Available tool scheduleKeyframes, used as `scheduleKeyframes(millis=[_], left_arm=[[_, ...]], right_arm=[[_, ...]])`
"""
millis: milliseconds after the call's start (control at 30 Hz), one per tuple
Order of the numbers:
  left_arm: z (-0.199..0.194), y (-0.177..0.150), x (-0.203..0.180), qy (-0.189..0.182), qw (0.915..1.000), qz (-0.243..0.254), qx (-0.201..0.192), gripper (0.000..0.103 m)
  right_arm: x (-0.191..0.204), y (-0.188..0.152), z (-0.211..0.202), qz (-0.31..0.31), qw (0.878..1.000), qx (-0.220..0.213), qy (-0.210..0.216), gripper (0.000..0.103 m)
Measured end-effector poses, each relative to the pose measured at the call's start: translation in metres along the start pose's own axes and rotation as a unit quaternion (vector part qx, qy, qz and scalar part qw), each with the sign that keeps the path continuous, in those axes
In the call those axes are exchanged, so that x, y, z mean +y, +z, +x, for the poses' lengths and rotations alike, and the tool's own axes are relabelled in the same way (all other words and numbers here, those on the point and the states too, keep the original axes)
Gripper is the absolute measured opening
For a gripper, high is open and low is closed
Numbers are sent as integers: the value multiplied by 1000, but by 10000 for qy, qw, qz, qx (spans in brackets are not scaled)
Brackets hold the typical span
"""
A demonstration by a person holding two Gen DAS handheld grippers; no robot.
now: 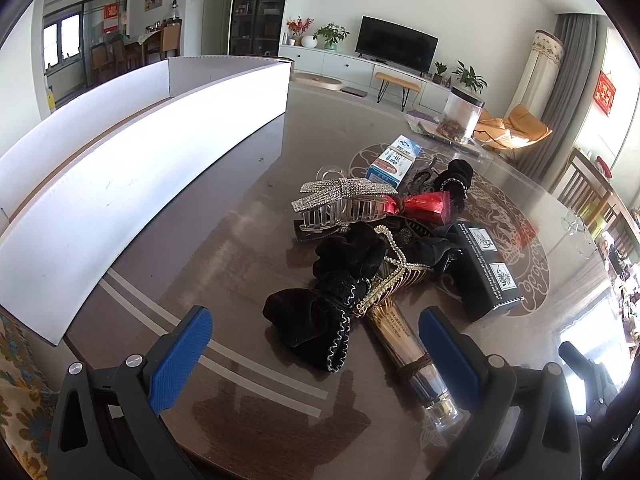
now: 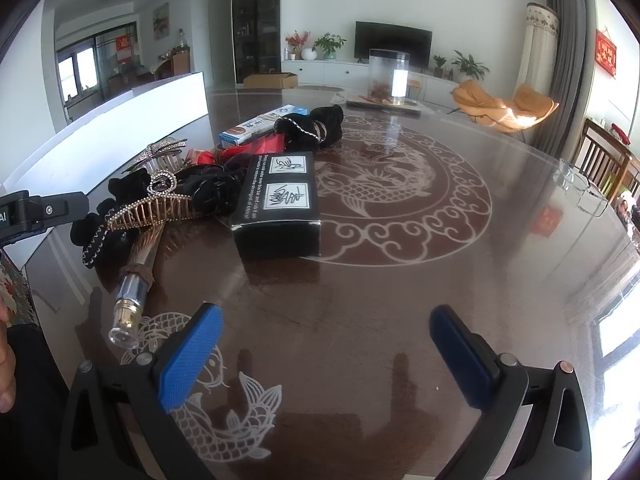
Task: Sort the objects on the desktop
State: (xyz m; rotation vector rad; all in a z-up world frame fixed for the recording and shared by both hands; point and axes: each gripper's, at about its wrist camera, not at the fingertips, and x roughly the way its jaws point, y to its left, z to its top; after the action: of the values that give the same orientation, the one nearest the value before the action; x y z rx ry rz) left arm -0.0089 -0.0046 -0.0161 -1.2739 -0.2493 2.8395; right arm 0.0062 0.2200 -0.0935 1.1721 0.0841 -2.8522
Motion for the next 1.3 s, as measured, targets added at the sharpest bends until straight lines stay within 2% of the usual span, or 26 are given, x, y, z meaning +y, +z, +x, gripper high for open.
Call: scheduleKeyframes(millis=[267, 1300], left_arm=[[1, 1, 2, -62, 9999, -90, 48, 103], [4, 1, 6, -202, 9994, -219, 167, 103]], right_arm=[[0, 0, 7, 62, 9998, 166, 31, 103], [12, -1, 6, -268, 9993, 87, -232, 103]])
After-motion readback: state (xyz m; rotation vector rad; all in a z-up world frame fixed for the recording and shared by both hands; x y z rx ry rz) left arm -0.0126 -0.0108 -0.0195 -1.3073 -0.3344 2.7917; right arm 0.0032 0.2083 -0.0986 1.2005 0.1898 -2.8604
